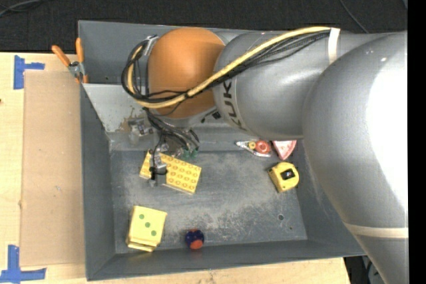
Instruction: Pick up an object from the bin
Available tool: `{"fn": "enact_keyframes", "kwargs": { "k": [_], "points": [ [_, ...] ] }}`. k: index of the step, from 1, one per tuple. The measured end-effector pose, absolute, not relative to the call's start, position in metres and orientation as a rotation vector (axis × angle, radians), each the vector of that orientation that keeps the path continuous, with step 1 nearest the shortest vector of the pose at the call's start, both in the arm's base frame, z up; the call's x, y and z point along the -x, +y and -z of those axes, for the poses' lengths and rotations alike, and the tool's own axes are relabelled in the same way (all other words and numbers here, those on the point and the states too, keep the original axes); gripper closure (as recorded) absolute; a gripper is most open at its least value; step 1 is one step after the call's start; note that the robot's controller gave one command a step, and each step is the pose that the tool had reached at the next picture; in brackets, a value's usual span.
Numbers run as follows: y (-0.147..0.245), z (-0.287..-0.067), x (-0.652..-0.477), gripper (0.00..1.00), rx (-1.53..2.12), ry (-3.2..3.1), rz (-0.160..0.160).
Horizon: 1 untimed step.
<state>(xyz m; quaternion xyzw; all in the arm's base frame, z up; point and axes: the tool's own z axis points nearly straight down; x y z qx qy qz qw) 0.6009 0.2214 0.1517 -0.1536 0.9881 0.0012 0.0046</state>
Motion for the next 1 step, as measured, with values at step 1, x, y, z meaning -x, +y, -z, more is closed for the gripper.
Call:
{"fn": "enact_keyframes", "kwargs": {
  "k": [1],
  "points": [
    [0.2293, -0.1461, -0.5998, 0.00, 0.529, 3.087, -0.004]
  ]
}}
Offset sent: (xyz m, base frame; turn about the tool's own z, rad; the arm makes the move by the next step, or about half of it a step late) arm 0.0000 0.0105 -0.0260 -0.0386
